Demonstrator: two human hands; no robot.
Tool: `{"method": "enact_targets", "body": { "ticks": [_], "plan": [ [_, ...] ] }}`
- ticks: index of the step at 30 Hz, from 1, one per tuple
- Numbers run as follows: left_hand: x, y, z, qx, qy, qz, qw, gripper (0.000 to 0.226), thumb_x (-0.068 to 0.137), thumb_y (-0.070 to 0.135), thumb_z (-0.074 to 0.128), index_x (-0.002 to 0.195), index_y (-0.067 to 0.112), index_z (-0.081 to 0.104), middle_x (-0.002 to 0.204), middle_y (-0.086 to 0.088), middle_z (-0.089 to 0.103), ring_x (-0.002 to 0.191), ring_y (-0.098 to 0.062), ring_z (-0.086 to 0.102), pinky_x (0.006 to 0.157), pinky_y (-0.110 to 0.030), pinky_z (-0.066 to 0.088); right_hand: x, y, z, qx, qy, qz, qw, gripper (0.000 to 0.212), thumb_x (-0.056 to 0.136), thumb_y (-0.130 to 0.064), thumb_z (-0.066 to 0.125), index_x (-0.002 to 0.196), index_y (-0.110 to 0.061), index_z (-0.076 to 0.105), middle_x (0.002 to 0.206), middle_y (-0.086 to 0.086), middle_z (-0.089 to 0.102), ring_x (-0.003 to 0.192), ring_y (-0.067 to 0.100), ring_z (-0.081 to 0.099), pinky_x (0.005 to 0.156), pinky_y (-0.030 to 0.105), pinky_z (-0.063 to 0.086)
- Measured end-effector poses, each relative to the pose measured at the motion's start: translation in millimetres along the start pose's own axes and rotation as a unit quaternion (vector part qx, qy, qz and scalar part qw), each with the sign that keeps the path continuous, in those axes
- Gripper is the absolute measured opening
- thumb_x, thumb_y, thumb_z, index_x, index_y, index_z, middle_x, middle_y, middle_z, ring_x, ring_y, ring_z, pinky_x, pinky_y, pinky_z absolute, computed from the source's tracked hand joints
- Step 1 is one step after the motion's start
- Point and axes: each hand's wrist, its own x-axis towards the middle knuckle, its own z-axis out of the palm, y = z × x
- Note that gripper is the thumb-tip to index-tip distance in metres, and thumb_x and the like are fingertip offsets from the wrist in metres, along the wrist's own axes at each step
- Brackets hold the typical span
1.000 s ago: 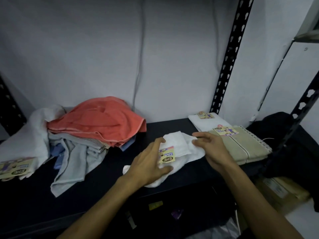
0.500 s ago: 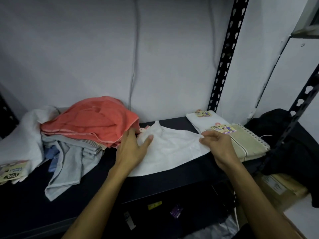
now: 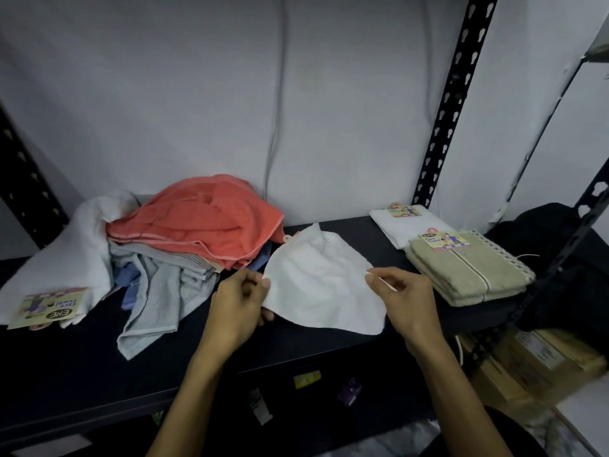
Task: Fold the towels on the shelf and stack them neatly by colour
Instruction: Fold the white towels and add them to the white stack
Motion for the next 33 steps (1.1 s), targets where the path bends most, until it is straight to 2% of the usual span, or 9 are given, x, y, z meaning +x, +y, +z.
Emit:
{"method": "enact_targets", "body": {
  "ticks": [2, 4, 6, 13, 17, 22, 25, 29, 33],
  "plan": [
    [-9, 13, 4, -0.057, -0.032, 0.017, 0.998, 0.005, 0.098, 0.013, 0.064, 0.101, 0.012, 0.067, 0.075, -0.010, 0.073, 0.059, -0.019, 0.070, 0.062, -0.030, 0.054, -8, -13, 2, 0.041, -0.050, 0.009, 0.998, 0.023, 0.089, -0.003, 0.072, 0.095, -0.025, 0.077, 0.082, 0.001, 0.074, 0.074, 0.010, 0.067, 0.064, 0.020, 0.050],
    [-21, 23, 11, -0.099, -0.099, 0.032, 0.990, 0.017, 0.096, 0.006, 0.066, 0.110, 0.014, 0.071, 0.088, -0.008, 0.076, 0.068, -0.020, 0.071, 0.071, -0.027, 0.057, -18, -25, 8, 0.076, -0.105, 0.010, 0.992, 0.031, 0.088, 0.005, 0.067, 0.107, -0.018, 0.073, 0.084, 0.008, 0.071, 0.072, 0.012, 0.067, 0.063, 0.023, 0.051],
    [-32, 28, 19, -0.140, -0.127, 0.030, 0.981, 0.024, 0.094, 0.003, 0.068, 0.114, 0.014, 0.074, 0.092, -0.006, 0.078, 0.070, -0.017, 0.069, 0.073, -0.025, 0.056, -29, -33, 16, 0.086, -0.123, 0.008, 0.989, 0.029, 0.086, 0.006, 0.070, 0.108, -0.012, 0.069, 0.085, 0.006, 0.072, 0.076, 0.014, 0.070, 0.067, 0.024, 0.055],
    [-56, 33, 37, -0.186, -0.002, 0.005, 0.983, 0.018, 0.084, 0.004, 0.079, 0.098, 0.014, 0.077, 0.085, -0.003, 0.078, 0.079, -0.019, 0.076, 0.073, -0.024, 0.059, -62, -33, 27, 0.110, -0.132, -0.014, 0.985, 0.017, 0.083, 0.001, 0.077, 0.097, -0.007, 0.072, 0.087, 0.005, 0.075, 0.083, 0.016, 0.074, 0.073, 0.022, 0.055],
    [-62, 30, 32, -0.164, -0.023, 0.018, 0.986, 0.023, 0.090, 0.001, 0.072, 0.104, 0.018, 0.077, 0.094, 0.003, 0.079, 0.091, -0.011, 0.076, 0.082, -0.024, 0.059, -69, -32, 28, 0.115, -0.110, -0.034, 0.987, 0.014, 0.083, 0.002, 0.077, 0.094, -0.007, 0.075, 0.087, 0.004, 0.077, 0.085, 0.017, 0.075, 0.075, 0.023, 0.056],
    [-69, 32, 30, -0.131, 0.006, 0.046, 0.990, 0.021, 0.092, 0.000, 0.069, 0.101, 0.017, 0.077, 0.087, 0.009, 0.079, 0.086, -0.004, 0.075, 0.074, -0.013, 0.055, -78, -28, 36, 0.021, -0.123, -0.118, 0.985, 0.018, 0.091, -0.004, 0.069, 0.104, -0.013, 0.078, 0.103, -0.008, 0.072, 0.101, 0.013, 0.070, 0.085, 0.024, 0.056],
    [-69, 30, 27, -0.128, 0.015, 0.046, 0.991, 0.020, 0.090, 0.000, 0.071, 0.099, 0.017, 0.078, 0.086, 0.008, 0.079, 0.086, -0.005, 0.075, 0.076, -0.015, 0.056, -81, -28, 38, 0.005, -0.136, -0.132, 0.982, 0.020, 0.094, -0.006, 0.066, 0.108, -0.016, 0.078, 0.107, -0.014, 0.068, 0.106, 0.008, 0.068, 0.089, 0.019, 0.053],
    [-70, 29, 22, -0.136, 0.022, 0.053, 0.989, 0.020, 0.090, 0.001, 0.071, 0.098, 0.018, 0.078, 0.087, 0.008, 0.079, 0.087, -0.006, 0.075, 0.076, -0.015, 0.056, -84, -28, 42, 0.005, -0.160, -0.155, 0.975, 0.021, 0.096, -0.007, 0.064, 0.113, -0.012, 0.076, 0.114, -0.010, 0.064, 0.107, 0.008, 0.067, 0.092, 0.018, 0.052],
    [-72, 30, 14, -0.155, -0.019, 0.061, 0.986, 0.021, 0.086, 0.010, 0.078, 0.106, 0.015, 0.077, 0.094, 0.005, 0.079, 0.091, -0.010, 0.076, 0.079, -0.020, 0.058, -85, -29, 46, 0.014, -0.189, -0.176, 0.966, 0.024, 0.099, -0.003, 0.059, 0.113, -0.011, 0.076, 0.118, -0.004, 0.062, 0.111, 0.013, 0.065, 0.093, 0.021, 0.052]
  ]
}}
